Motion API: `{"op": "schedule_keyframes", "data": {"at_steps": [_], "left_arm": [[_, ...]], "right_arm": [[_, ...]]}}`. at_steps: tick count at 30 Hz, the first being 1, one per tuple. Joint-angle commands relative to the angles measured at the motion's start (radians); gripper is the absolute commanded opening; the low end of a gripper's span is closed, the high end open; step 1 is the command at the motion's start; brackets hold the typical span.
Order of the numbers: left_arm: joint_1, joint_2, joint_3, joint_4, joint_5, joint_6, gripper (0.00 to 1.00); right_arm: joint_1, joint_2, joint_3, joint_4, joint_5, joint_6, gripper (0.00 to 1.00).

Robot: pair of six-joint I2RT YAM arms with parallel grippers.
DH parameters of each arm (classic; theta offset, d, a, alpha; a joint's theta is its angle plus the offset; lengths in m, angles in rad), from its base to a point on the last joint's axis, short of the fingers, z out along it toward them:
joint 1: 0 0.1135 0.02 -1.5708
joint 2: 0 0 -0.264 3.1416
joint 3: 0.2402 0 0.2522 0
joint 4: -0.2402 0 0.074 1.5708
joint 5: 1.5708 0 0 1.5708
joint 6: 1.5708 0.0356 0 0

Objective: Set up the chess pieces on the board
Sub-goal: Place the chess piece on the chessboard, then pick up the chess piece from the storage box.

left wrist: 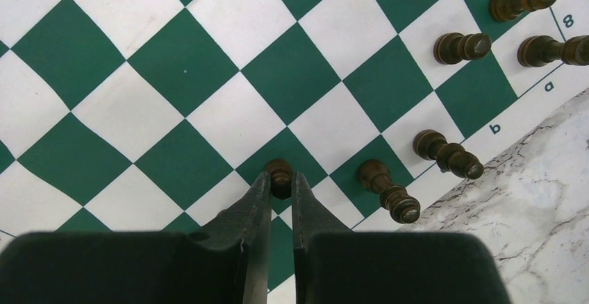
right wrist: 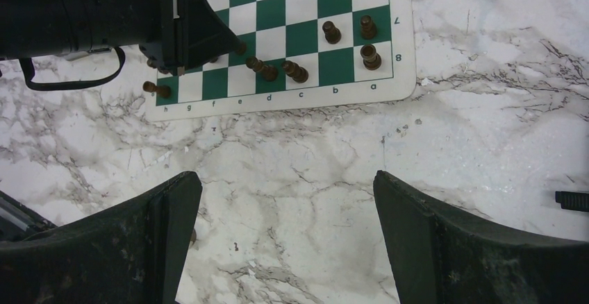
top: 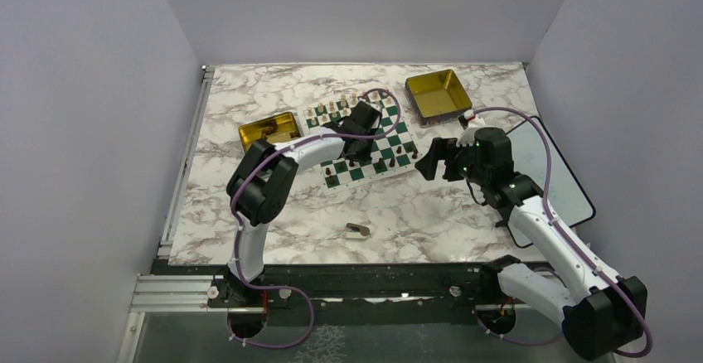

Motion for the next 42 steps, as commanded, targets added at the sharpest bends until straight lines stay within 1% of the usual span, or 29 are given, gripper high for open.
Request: {"op": "schedule_keyframes", "data": {"at_steps": [1, 3, 6, 9, 16, 19, 22, 27, 32, 36, 42], "left_arm": [[-0.003, 0.026, 0.014, -0.008, 0.020, -0.002, 0.15], [-0.002, 0.024, 0.012, -0.009, 0.020, 0.000, 0.19], [-0.002, 0.008, 0.012, -0.009, 0.015, -0.001, 0.31], [-0.002, -0.009, 0.020, -0.013, 0.015, 0.004, 0.36], [-0.001, -0.044, 0.083, -0.059, 0.004, 0.015, 0.41], [0.001, -0.079, 0.097, -0.079, -0.004, 0.013, 0.42], [0.008, -0.117, 0.112, -0.094, -0.013, 0.026, 0.45], [0.041, -0.160, 0.166, -0.150, -0.070, 0.066, 0.46], [0.127, -0.222, 0.126, -0.169, -0.092, 0.094, 0.45], [0.248, -0.277, 0.060, -0.167, -0.053, 0.108, 0.43], [0.426, -0.342, -0.034, -0.161, -0.033, 0.133, 0.41]], "right_arm": [[0.005, -0.007, 0.032, -0.014, -0.001, -0.003, 1.00], [0.005, -0.006, 0.028, -0.009, -0.005, -0.001, 1.00], [0.005, -0.002, 0.028, -0.005, -0.014, 0.001, 1.00], [0.005, -0.002, 0.031, -0.006, -0.020, 0.002, 1.00], [0.005, -0.001, 0.024, 0.003, -0.028, 0.005, 1.00], [0.005, -0.002, 0.030, -0.007, -0.036, 0.005, 1.00], [0.006, -0.013, 0.024, -0.006, -0.021, 0.010, 1.00], [0.005, -0.042, 0.010, 0.003, -0.013, 0.020, 1.00], [0.005, -0.063, -0.005, 0.009, -0.016, 0.036, 1.00], [0.005, -0.065, -0.004, 0.002, -0.023, 0.029, 1.00], [0.005, -0.073, -0.002, 0.004, -0.042, 0.027, 1.00]]}}
